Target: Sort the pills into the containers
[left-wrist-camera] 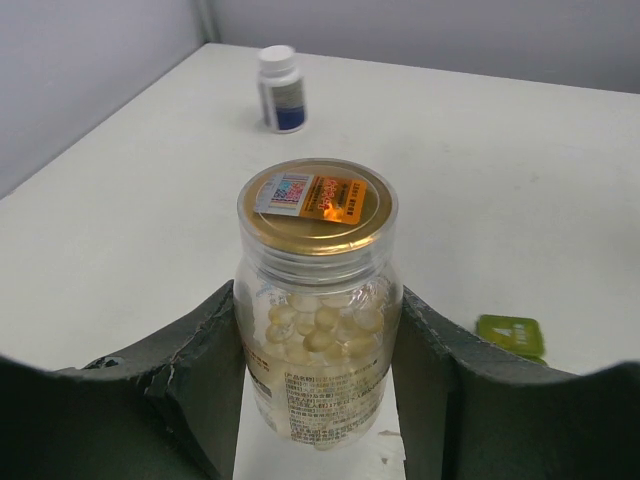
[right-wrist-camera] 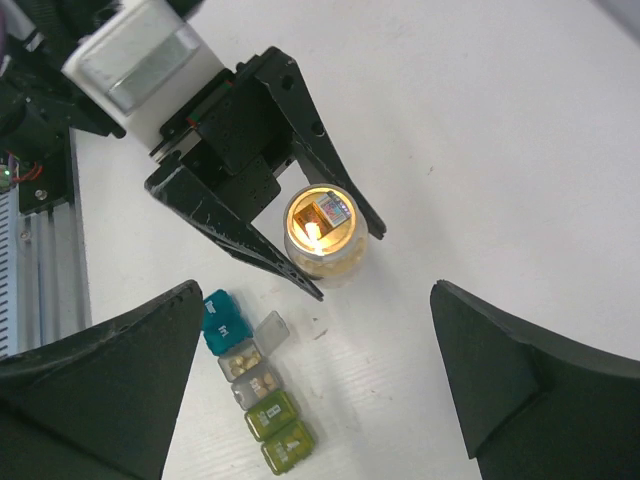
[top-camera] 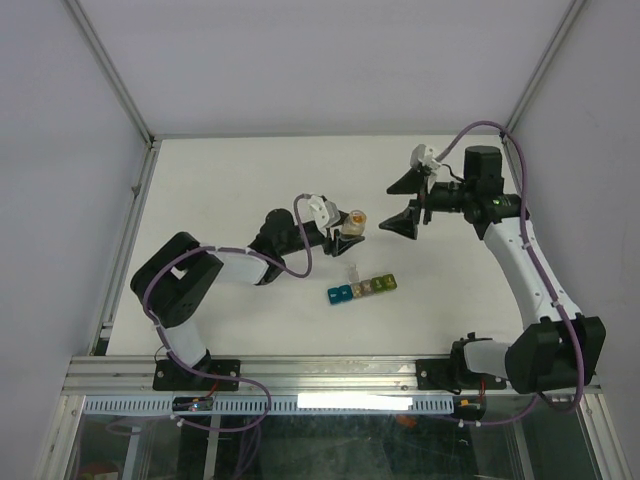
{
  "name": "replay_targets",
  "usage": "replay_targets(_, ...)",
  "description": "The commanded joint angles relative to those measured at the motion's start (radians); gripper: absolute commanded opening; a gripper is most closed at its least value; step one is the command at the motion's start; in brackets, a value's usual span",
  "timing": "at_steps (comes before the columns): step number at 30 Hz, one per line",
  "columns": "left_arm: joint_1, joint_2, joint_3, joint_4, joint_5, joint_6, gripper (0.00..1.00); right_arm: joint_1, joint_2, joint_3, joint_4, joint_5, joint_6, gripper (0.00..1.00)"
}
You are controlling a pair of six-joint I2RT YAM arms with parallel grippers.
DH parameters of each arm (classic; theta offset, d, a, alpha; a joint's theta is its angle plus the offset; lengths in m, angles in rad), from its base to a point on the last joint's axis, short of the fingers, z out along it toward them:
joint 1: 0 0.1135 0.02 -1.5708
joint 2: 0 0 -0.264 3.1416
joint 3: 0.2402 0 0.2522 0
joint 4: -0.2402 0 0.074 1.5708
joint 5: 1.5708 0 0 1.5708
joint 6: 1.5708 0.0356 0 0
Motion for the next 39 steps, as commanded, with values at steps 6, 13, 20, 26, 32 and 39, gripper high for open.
replay_targets(6, 0.015, 0.063, 0.146, -0.007, 0.576, -0.052, 0.0, -0.012, -0.012, -0.022, -0.413, -0.286, -0.773, 0.99)
replay_targets(13, 0.013, 0.089, 0.173, -0.012, 0.629, -0.074, 0.0, 0.024, 0.0, -0.039, -0.42, -0.252, -0.813, 0.95)
replay_targets(20, 0.008, 0.097, 0.184, -0.027, 0.642, -0.07, 0.0, 0.076, 0.044, -0.037, -0.419, -0.233, -0.793, 0.84)
replay_targets(26, 0.007, 0.098, 0.184, -0.031, 0.643, -0.065, 0.0, 0.103, 0.069, -0.031, -0.417, -0.203, -0.774, 0.73)
replay_targets(32, 0.007, 0.096, 0.183, -0.03, 0.64, -0.063, 0.0, 0.122, 0.082, -0.026, -0.411, -0.184, -0.757, 0.62)
replay_targets(39, 0.006, 0.089, 0.165, 0.007, 0.61, -0.064, 0.0, 0.127, 0.081, -0.027, -0.374, -0.167, -0.705, 0.47)
